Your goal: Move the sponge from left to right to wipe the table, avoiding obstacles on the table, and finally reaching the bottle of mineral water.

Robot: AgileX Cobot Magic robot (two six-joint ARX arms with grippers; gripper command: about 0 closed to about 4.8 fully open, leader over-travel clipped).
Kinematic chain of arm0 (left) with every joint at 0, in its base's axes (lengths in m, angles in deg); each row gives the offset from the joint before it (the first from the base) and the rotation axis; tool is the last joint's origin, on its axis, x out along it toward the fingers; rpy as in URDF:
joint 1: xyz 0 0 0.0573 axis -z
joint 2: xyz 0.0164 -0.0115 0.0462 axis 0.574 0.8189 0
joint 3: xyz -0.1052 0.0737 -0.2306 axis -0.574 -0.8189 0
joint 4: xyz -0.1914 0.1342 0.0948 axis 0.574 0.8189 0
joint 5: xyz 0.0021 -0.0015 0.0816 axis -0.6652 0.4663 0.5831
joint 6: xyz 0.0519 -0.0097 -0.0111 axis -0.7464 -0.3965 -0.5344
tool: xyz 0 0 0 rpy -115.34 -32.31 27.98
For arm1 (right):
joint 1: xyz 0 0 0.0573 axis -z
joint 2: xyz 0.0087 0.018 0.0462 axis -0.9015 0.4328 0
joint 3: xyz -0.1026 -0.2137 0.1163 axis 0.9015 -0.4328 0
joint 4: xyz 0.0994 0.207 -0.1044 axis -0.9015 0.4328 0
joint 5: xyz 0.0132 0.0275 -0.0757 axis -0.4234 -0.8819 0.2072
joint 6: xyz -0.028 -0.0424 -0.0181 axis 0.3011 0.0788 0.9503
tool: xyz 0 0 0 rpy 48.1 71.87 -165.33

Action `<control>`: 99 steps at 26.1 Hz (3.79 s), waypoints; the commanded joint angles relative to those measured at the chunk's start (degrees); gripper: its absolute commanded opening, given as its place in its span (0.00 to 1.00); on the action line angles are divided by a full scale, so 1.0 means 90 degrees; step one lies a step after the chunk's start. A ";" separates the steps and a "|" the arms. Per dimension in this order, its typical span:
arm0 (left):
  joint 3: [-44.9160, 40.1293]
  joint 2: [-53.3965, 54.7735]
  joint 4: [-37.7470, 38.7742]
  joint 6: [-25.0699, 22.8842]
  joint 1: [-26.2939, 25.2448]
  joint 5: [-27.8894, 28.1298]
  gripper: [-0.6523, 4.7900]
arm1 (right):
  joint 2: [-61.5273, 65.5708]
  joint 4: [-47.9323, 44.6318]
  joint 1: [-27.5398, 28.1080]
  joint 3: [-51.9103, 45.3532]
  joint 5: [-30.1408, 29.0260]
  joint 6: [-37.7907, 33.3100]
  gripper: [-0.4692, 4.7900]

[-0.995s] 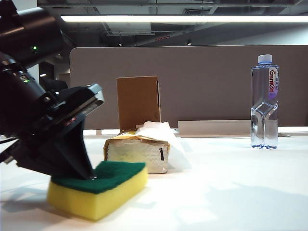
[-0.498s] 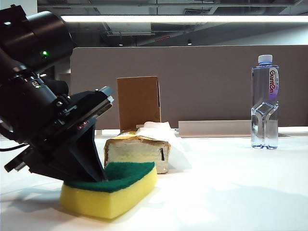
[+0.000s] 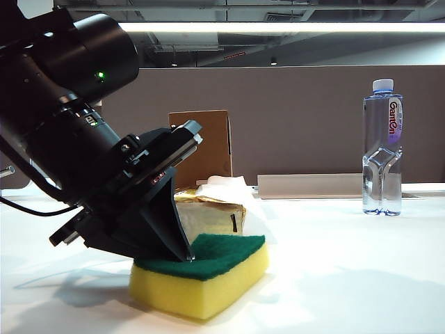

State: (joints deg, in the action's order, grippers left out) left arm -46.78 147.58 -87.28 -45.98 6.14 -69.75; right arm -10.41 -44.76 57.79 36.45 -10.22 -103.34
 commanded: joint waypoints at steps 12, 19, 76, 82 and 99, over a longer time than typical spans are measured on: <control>-0.0005 -0.0022 0.0080 0.0000 -0.0039 0.0087 0.42 | -0.0002 -0.0080 -0.0002 0.0024 -0.0119 0.0019 0.39; 0.0442 -0.0267 0.0338 -0.0053 -0.0104 0.0155 0.65 | 0.0000 -0.0063 -0.0022 0.0117 -0.0746 -0.0007 0.61; 0.0542 -0.4755 0.1532 -0.0335 -0.0104 0.0629 0.87 | 0.5761 -0.2266 -0.4367 0.0391 0.0340 -0.2647 0.82; 0.0544 -0.5391 0.1836 -0.0333 -0.0104 0.0619 0.87 | 0.6462 -0.2674 -0.4364 0.0440 0.0542 -0.2795 0.82; 0.0549 -0.6261 0.2480 -0.0313 -0.0104 0.0573 0.87 | 0.7699 -0.2982 -0.4364 0.0981 0.1032 -0.3050 0.80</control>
State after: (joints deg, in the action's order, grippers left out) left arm -42.30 91.56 -64.90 -48.76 5.24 -64.26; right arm 58.22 -71.05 18.56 45.21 -1.58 -130.03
